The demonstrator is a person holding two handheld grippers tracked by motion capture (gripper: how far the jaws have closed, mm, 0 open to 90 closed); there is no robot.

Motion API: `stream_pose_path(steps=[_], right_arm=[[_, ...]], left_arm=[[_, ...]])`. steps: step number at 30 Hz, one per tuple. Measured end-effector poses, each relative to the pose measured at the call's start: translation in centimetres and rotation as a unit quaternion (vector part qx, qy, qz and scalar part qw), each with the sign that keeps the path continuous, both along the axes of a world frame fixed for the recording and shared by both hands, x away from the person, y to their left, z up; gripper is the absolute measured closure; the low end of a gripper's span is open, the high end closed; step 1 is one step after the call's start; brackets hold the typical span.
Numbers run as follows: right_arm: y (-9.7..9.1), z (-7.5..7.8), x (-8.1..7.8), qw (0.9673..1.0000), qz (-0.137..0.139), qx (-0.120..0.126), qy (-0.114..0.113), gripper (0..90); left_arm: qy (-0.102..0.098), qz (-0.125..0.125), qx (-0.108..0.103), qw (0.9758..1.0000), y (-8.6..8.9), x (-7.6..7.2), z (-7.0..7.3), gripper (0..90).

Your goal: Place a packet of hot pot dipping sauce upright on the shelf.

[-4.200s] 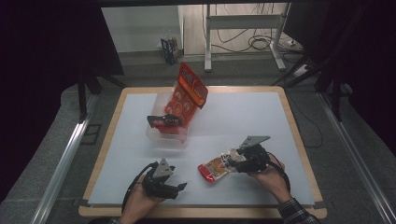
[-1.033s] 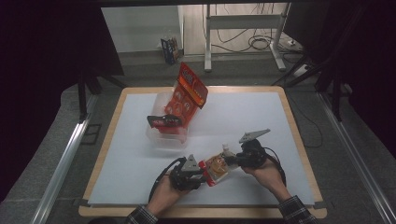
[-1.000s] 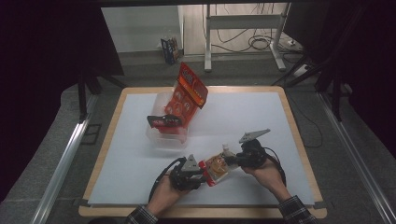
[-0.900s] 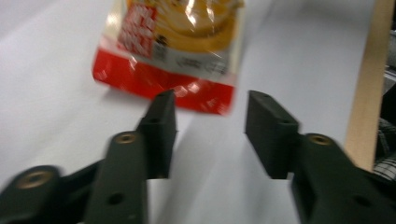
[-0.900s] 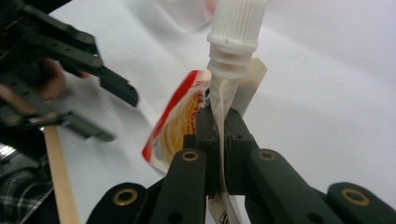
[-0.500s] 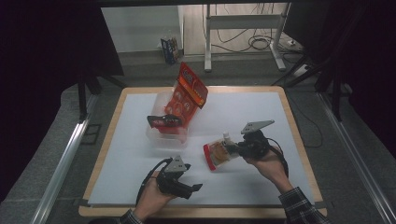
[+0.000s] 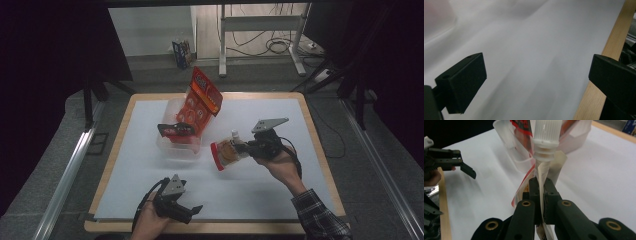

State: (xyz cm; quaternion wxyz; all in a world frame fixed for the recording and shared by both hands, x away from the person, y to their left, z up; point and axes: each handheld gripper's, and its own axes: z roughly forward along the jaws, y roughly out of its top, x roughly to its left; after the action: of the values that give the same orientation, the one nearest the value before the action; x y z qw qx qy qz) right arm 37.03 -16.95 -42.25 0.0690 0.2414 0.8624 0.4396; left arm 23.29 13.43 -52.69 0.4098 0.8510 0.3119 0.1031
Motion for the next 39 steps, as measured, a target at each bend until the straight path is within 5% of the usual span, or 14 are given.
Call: stream_pose_path(steps=[22, 39], right_arm=[[5.6, 0.5, 2.0, 0.9969, 0.069, -0.038, 0.002, 87.0], [9.6, 2.6, 2.8, 0.9918, 0.094, -0.072, -0.05, 87.0]], left_arm=[[0.003, 0.018, -0.012, 0.9998, 1.2, -0.2, -0.1, 1.0], [0.006, 0.022, -0.011, 0.9997, 1.4, -0.1, -0.1, 0.9]])
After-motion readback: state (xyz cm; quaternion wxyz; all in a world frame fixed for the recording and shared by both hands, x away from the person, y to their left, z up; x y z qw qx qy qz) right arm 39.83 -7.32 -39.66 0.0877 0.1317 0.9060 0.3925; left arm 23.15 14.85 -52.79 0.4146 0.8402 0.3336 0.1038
